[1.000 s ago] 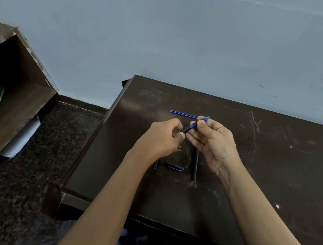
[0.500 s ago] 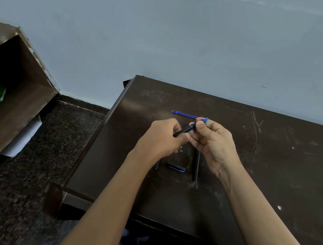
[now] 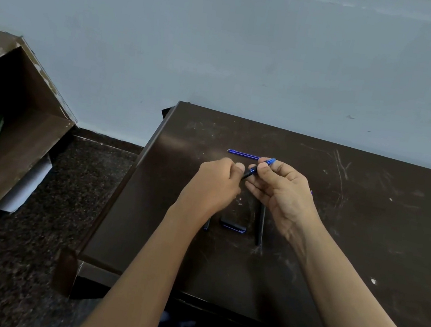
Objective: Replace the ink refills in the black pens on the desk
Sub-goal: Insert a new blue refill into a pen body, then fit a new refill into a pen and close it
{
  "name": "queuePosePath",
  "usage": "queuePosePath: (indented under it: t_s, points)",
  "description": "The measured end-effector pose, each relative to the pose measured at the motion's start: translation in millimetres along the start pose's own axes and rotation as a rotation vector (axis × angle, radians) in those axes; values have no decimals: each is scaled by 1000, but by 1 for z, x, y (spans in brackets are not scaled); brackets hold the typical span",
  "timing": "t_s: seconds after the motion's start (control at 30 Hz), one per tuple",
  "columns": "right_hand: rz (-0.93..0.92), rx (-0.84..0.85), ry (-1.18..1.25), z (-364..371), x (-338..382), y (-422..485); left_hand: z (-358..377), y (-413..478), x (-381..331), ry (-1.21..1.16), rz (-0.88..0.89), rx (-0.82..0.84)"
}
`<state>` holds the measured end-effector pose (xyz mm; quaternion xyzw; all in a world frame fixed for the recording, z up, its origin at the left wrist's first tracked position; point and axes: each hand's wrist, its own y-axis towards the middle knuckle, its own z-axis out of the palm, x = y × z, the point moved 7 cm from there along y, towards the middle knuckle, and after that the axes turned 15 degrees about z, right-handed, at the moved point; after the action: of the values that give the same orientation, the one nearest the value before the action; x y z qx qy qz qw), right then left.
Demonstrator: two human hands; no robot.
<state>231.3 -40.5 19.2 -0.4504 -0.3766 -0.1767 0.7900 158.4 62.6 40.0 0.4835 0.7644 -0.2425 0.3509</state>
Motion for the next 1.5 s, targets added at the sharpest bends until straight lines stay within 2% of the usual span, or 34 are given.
queuePosePath:
  t_s: [0.13, 0.27, 0.37, 0.53, 0.7, 0.87, 1.0, 1.07, 1.2, 1.33, 1.5]
  points:
    - [10, -25, -13, -2, -2, 0, 4, 1, -1, 36, 25, 25]
    - [27, -1, 46, -3, -1, 1, -5, -2, -10, 78, 136, -102]
    - [18, 0, 45, -4, 1, 1, -6, -1, -9, 42, 101, -139]
    - [22, -5, 32, -4, -1, 1, 2, 1, -3, 56, 65, -42]
    - [9, -6, 29, -4, 1, 1, -6, -2, -7, 55, 118, -137]
    - [11, -23, 18, -6, 1, 3, 2, 1, -1, 137, 55, -15]
    - [11, -18, 31, -5, 0, 3, -4, -2, -5, 130, 114, -82]
    - [4, -18, 16, -5, 1, 3, -4, -2, -4, 112, 86, -94]
    - [6, -20, 8, -5, 0, 3, 1, 1, -2, 149, 38, -8]
    - [6, -10, 12, -5, -1, 3, -3, -3, -8, 124, 82, -54]
    - [7, -4, -4, -5, -2, 3, 5, -2, -3, 109, 40, 35]
